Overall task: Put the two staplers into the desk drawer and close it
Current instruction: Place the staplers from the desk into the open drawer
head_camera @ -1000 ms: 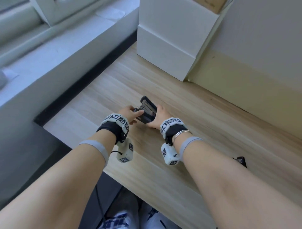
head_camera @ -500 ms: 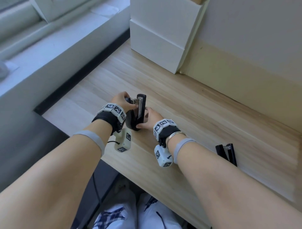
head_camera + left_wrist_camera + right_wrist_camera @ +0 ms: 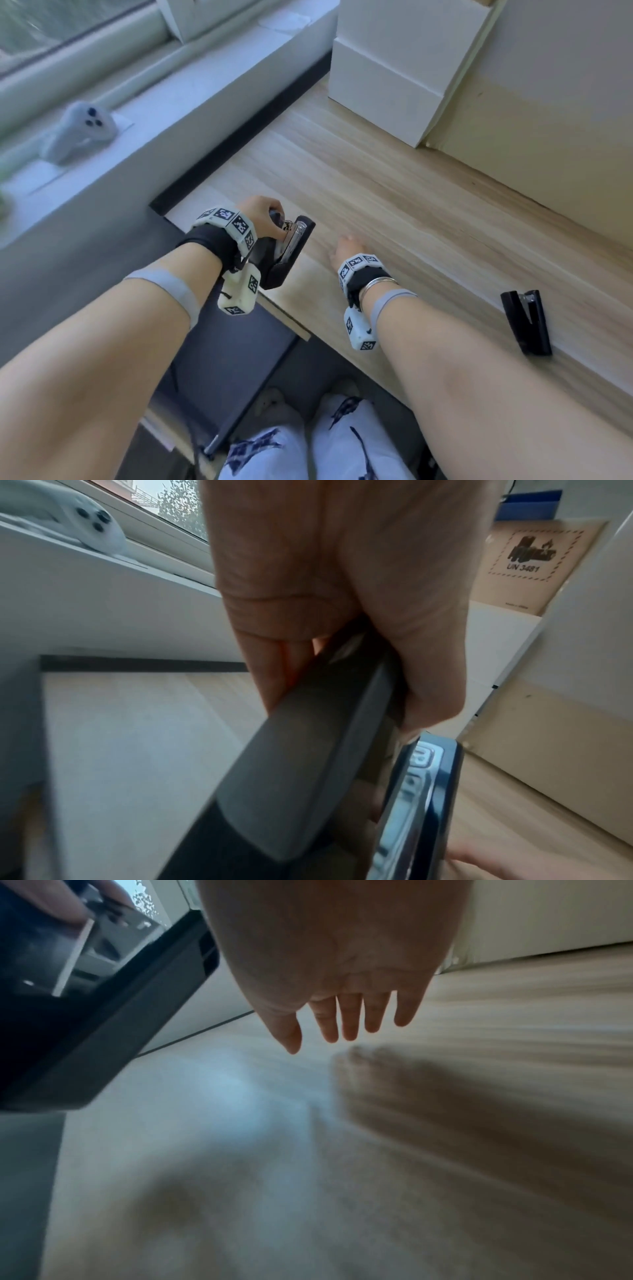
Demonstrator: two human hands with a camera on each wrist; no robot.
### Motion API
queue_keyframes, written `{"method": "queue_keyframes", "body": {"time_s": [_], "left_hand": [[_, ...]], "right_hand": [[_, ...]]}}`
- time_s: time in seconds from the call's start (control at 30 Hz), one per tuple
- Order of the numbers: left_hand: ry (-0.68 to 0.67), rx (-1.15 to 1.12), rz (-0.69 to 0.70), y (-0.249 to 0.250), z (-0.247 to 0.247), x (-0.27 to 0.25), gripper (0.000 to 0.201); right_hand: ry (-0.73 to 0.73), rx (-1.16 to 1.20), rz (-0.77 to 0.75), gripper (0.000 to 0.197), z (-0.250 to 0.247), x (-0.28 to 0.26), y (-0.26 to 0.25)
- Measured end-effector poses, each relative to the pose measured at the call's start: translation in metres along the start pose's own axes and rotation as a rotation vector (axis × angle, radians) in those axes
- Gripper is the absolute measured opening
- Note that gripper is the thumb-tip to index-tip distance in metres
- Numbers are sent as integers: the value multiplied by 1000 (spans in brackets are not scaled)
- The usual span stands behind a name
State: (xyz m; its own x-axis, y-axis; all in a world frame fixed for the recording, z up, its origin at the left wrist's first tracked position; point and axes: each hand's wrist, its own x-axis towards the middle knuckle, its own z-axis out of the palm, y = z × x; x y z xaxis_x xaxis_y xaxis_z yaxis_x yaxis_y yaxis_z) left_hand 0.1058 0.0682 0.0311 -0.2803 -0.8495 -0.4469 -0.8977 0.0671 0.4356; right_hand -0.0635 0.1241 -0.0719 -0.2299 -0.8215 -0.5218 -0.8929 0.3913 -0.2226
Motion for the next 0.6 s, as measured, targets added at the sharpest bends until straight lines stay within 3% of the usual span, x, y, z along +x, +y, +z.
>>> {"method": "queue_keyframes", "body": {"time_s": [0.37, 0.6], "left_hand": [[-194, 76, -86, -145, -5, -51, 19], [-246, 118, -189, -220, 51, -48, 18]], "right_hand": [[198, 5, 16, 63, 71, -24, -77], [365, 3, 107, 64, 103, -23, -90]]}}
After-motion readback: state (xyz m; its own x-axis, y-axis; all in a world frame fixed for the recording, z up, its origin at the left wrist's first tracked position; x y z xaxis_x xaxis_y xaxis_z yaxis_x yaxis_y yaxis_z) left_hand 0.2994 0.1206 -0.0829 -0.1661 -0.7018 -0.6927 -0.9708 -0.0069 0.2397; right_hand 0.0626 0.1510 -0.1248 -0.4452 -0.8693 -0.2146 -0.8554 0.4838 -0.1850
